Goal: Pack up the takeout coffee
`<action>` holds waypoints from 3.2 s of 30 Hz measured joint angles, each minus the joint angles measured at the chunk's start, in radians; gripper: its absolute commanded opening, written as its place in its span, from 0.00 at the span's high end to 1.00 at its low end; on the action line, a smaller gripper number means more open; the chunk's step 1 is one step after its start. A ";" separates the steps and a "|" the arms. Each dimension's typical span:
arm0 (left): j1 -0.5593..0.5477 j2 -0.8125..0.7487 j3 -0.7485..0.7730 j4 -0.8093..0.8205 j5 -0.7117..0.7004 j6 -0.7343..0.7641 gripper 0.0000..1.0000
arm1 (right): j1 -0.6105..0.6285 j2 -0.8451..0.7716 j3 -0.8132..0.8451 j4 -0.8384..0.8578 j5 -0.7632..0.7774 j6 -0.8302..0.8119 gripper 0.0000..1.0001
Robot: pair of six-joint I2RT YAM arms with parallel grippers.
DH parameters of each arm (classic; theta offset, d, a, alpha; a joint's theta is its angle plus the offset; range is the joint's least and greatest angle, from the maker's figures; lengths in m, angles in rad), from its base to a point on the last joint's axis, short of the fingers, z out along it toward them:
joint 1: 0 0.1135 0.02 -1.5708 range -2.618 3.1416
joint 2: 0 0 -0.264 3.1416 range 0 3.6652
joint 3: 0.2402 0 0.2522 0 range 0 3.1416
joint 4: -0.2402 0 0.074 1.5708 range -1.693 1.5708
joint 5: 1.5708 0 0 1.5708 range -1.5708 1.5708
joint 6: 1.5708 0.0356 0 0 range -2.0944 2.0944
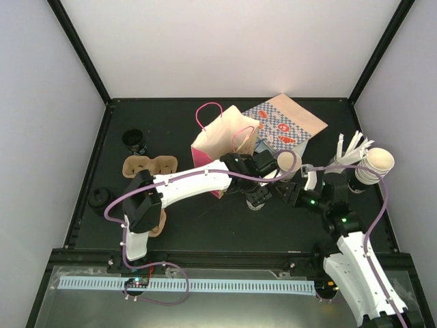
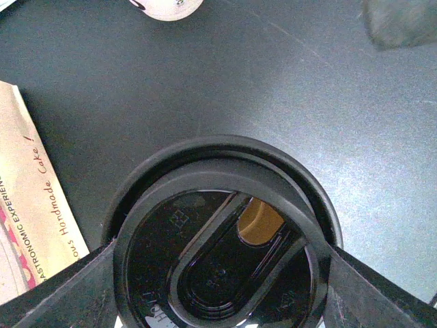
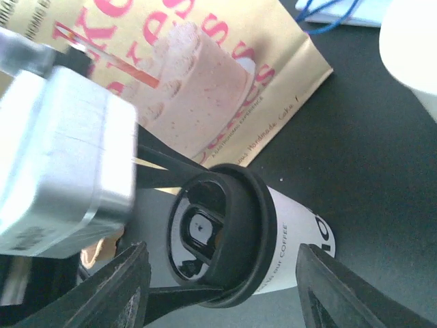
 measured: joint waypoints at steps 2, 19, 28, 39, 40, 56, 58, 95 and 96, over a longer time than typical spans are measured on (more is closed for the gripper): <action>0.000 0.000 0.000 0.000 0.001 0.002 0.30 | 0.000 0.023 -0.010 0.011 -0.009 0.000 0.41; 0.000 0.000 0.001 0.000 0.002 0.010 0.30 | 0.000 0.167 -0.143 0.188 -0.108 0.095 0.60; 0.000 0.000 0.001 0.001 0.002 0.011 0.30 | 0.000 0.222 -0.132 0.232 -0.084 0.119 0.63; 0.000 0.000 0.001 0.001 0.002 0.007 0.30 | -0.005 0.347 -0.091 0.306 -0.092 0.116 0.63; 0.000 0.000 0.001 0.001 0.002 0.007 0.30 | -0.005 0.355 -0.090 0.315 -0.092 0.116 0.63; 0.006 0.003 0.002 0.011 0.002 -0.010 0.30 | -0.012 0.526 -0.106 0.548 -0.155 0.114 0.64; 0.008 0.003 0.002 0.011 0.003 -0.012 0.30 | -0.013 0.542 -0.119 0.589 -0.159 0.110 0.64; -0.003 -0.004 -0.029 0.060 0.021 -0.056 0.30 | -0.001 0.337 -0.034 0.179 0.000 -0.015 0.59; -0.003 -0.004 -0.029 0.061 0.021 -0.056 0.30 | -0.001 0.325 -0.032 0.153 0.002 -0.021 0.59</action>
